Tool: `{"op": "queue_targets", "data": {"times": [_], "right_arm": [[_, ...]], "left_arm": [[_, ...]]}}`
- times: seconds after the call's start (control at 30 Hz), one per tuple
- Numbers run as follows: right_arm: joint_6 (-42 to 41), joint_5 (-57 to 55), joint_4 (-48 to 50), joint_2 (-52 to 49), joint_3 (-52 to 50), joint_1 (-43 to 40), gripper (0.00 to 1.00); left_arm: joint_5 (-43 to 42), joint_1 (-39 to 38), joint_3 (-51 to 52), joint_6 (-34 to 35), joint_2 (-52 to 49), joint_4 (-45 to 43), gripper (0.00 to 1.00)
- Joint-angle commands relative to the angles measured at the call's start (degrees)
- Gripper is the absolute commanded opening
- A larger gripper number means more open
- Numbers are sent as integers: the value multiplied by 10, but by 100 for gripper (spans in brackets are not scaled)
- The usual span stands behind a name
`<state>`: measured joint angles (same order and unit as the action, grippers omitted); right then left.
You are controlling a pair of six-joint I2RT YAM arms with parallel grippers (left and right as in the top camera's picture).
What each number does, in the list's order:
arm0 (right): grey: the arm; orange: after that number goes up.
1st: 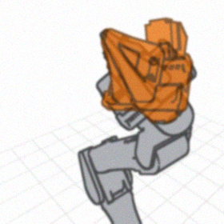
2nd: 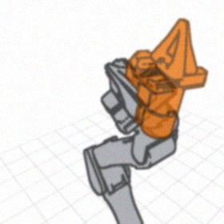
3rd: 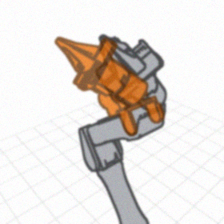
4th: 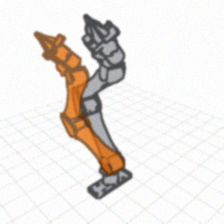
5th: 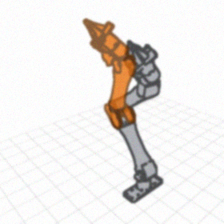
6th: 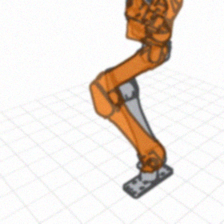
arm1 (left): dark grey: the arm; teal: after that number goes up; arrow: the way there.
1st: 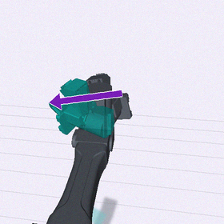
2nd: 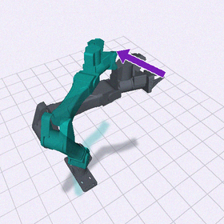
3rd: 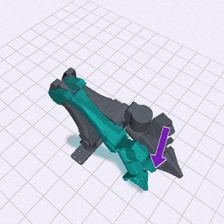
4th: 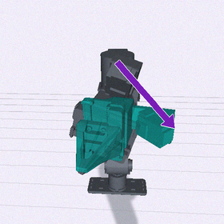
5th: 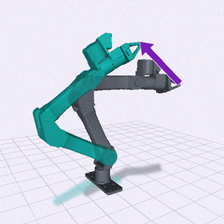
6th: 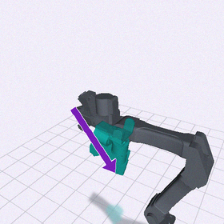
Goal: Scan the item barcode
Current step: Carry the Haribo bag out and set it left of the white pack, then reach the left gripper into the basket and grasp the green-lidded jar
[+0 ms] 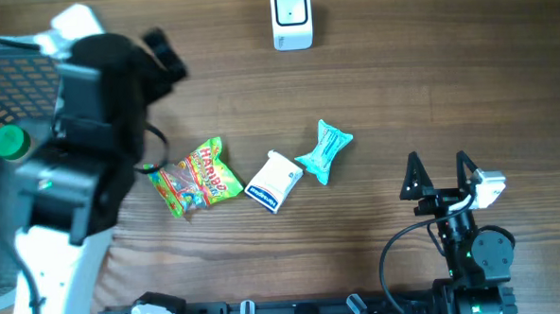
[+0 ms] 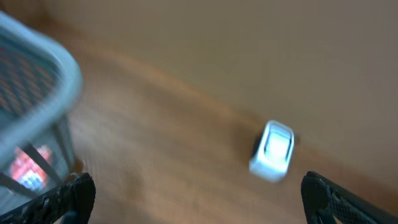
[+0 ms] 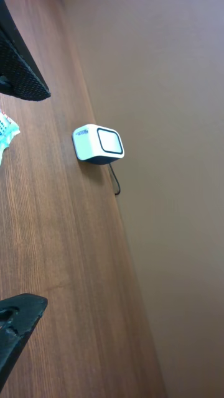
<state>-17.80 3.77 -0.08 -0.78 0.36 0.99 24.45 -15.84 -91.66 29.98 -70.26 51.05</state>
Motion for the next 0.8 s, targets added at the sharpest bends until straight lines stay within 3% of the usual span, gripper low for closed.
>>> {"op": "queue_targets", "data": {"times": [0.0, 0.43, 0.57, 0.67, 0.77], "right_arm": [[-4, -8, 2, 2, -1, 2, 100], [-4, -8, 2, 2, -1, 2, 100], [-4, -8, 2, 2, -1, 2, 100], [-4, -8, 2, 2, -1, 2, 100], [-4, -8, 2, 2, -1, 2, 100]], "left_arm": [[41, 75, -49, -26, 4, 3, 100], [-61, 379, -63, 5, 8, 34, 100], [-80, 436, -62, 8, -15, 66, 100], [-80, 474, -62, 61, -44, 97, 100], [-89, 501, -62, 70, -81, 105, 100]]}}
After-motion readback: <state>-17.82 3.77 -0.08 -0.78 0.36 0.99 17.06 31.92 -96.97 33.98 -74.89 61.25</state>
